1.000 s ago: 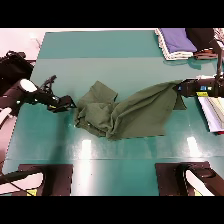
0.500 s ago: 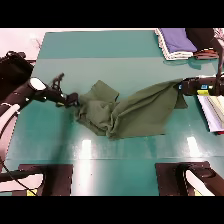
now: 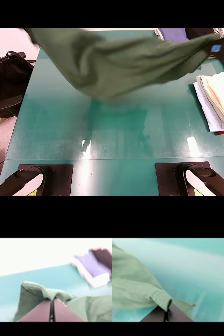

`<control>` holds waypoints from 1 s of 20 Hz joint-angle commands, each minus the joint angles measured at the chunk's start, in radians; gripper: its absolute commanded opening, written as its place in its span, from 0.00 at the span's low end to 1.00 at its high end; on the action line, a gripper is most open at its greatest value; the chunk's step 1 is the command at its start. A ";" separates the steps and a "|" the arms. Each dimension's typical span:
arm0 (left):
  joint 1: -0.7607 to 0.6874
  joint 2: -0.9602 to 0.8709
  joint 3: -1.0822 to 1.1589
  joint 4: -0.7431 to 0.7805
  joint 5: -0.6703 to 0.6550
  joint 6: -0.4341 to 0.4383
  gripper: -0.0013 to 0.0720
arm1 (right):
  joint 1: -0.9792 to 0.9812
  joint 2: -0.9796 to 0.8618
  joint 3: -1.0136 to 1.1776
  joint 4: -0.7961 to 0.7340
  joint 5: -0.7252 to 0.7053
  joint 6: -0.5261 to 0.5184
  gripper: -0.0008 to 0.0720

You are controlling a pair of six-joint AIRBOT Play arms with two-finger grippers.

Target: Fold the shirts.

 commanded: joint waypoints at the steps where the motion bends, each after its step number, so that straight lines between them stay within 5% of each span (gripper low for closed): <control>1: 0.000 0.089 0.196 0.084 -0.009 -0.005 0.05 | 0.000 0.010 0.154 -0.103 0.094 0.033 0.04; 6: 0.000 0.087 0.196 0.097 0.071 -0.005 0.04 | 0.000 -0.066 0.340 -0.182 0.294 0.075 0.04; 12: 0.000 -0.117 0.027 0.098 -0.077 -0.005 0.05 | 0.000 -0.228 0.299 -0.183 0.452 0.117 0.04; 16: 0.000 -0.400 -0.100 0.016 -0.219 -0.005 0.05 | 0.000 -0.367 0.073 -0.184 0.432 0.130 0.04; 20: 0.000 -0.654 -0.146 -0.040 -0.201 0.003 0.05 | 0.000 -0.546 -0.077 -0.179 0.246 0.125 0.04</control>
